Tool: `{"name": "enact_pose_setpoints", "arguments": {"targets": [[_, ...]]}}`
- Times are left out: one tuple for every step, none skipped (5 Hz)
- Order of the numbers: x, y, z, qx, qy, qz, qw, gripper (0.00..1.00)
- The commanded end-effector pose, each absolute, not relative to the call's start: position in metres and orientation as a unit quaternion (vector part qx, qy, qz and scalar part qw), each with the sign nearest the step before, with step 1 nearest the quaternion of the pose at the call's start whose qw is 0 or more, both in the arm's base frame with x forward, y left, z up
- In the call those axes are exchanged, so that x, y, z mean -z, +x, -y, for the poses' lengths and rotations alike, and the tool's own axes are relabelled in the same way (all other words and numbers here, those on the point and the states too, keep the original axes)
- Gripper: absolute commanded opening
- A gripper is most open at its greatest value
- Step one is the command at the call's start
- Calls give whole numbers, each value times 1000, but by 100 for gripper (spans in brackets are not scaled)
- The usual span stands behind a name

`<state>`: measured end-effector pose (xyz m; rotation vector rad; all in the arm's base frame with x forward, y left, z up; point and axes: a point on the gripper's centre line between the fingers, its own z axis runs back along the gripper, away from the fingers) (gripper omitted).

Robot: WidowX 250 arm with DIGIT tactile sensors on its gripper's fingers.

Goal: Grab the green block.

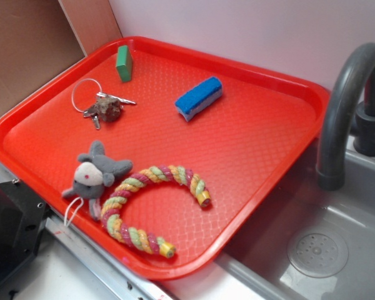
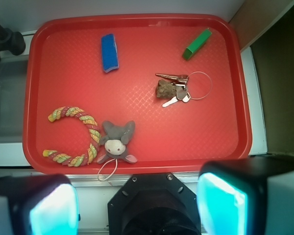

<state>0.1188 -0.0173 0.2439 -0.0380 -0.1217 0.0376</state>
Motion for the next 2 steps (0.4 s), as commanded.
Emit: {"name": "enact_pose_setpoints", "arguments": {"targets": [[-244,119,17,-19,-19,61,998,100],[-244,126,2,-142,-22,102,984,100]]}}
